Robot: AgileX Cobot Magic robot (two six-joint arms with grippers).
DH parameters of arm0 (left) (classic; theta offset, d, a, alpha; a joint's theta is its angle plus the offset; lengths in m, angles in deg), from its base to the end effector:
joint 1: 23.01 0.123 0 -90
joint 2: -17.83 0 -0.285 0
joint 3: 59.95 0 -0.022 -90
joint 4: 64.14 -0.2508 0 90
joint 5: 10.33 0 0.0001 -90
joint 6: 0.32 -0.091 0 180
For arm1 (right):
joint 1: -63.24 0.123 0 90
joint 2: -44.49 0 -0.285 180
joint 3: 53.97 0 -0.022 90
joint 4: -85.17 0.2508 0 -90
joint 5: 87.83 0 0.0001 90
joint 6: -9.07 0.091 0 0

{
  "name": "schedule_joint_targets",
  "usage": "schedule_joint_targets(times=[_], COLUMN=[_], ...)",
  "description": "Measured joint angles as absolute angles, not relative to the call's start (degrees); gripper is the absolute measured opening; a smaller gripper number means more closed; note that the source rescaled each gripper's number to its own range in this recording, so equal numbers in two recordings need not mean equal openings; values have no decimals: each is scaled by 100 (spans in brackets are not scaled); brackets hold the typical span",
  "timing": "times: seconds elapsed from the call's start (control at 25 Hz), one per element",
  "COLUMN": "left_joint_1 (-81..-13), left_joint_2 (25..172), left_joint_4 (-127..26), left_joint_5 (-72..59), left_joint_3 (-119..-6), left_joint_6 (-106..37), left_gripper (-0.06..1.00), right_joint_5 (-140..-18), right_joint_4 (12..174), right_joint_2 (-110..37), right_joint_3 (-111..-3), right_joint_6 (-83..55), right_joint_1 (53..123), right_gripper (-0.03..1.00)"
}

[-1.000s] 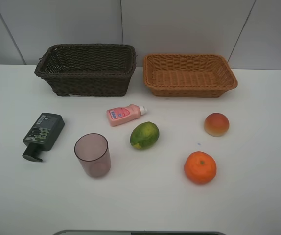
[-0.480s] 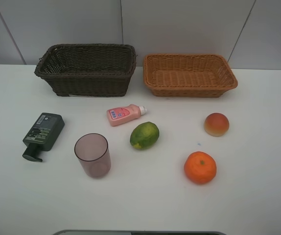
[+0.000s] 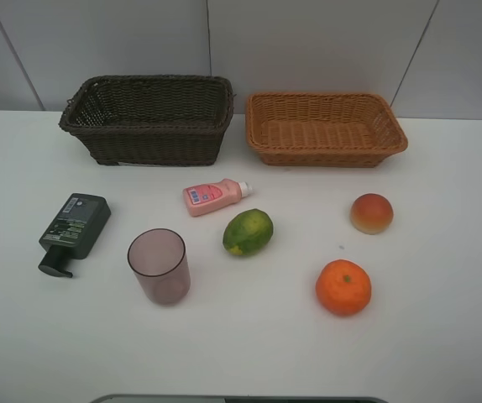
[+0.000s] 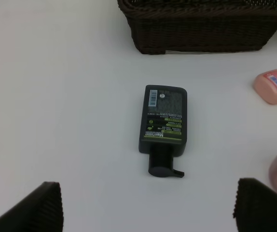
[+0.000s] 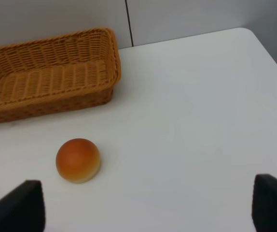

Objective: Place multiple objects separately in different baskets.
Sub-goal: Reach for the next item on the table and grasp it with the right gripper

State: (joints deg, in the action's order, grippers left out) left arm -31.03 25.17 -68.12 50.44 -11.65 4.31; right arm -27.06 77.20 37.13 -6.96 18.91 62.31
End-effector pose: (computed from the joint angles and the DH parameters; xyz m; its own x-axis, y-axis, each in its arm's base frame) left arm -0.0059 0.0064 0.2787 -0.4431 0.0152 -0.8964 0.0648 0.9978 -0.0151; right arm -0.0099 -0.0109 0.2854 -0.4058 0.1091 -0.9074 0.1687 0.9847 0.0430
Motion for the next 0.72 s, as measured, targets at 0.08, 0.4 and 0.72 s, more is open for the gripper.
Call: schedule_joint_targets(times=[0.08, 0.4, 0.72], left_joint_1=[-3103, -3103, -3103], left_joint_2=[2517, 2517, 2517], left_joint_4=[-6812, -6812, -6812], left_joint_5=[5044, 5044, 5044], left_joint_3=[-1165, -1165, -1165], left_joint_6=[431, 431, 431], left_gripper=[92, 92, 92], right_joint_5=[-2706, -2706, -2706], right_joint_4=[7720, 7720, 7720], right_joint_2=[3713, 3713, 3546], right_joint_3=[-696, -696, -696], right_joint_6=[1891, 1891, 1891], right_joint_1=[6231, 6231, 6231], right_gripper=[85, 85, 85])
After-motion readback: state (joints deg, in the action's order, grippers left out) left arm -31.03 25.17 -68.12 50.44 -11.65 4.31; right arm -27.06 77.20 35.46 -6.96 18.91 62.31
